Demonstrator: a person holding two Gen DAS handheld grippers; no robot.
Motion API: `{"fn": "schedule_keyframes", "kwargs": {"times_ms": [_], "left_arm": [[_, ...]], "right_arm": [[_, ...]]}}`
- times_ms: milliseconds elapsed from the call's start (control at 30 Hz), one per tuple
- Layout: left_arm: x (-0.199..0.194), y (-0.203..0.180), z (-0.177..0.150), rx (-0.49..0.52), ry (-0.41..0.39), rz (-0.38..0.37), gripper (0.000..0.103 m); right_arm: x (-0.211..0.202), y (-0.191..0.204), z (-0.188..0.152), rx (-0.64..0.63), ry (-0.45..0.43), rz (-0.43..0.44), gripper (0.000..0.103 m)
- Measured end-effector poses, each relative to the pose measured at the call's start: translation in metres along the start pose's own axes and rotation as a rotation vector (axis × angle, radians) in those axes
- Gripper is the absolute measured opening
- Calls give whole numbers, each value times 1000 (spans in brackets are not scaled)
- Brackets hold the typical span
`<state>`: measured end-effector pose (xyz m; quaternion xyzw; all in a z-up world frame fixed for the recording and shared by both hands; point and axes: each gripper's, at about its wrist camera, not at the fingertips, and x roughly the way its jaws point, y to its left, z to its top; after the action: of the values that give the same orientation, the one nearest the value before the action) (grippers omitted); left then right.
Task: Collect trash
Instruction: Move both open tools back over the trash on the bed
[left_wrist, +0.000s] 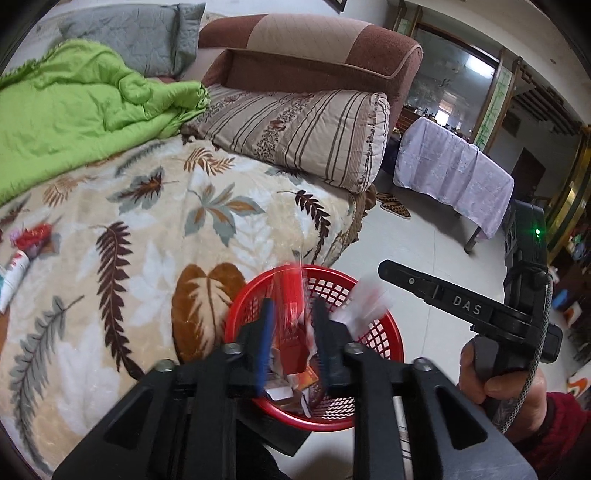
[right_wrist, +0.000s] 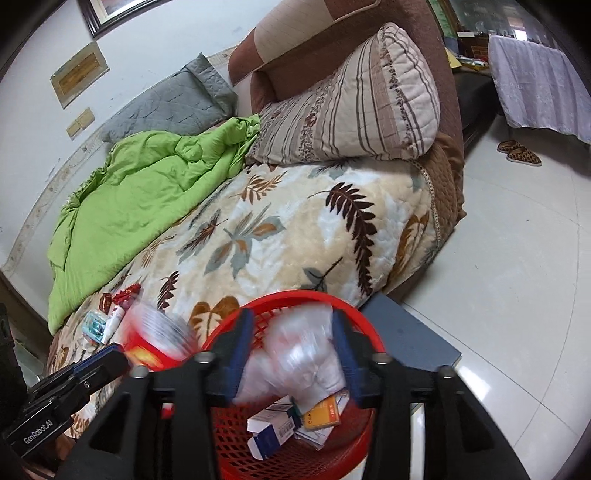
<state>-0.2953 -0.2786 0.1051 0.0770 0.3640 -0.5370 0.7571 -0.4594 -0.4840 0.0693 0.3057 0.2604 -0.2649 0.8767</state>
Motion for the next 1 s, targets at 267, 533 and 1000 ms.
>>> {"fn": "schedule_keyframes", "kwargs": {"times_ms": [267,533,1000], "left_arm": [[-33,22,1,-32,-67,63,45],[-74,67,-6,-88,-114,198,53],[-161,203,-46,-357,-192,453,56]], "right_arm": [[-4,22,6,-35,-19,26,54],[5,75,6,-120,7,100,56],[44,201,-16,-327,131,288,61]]}}
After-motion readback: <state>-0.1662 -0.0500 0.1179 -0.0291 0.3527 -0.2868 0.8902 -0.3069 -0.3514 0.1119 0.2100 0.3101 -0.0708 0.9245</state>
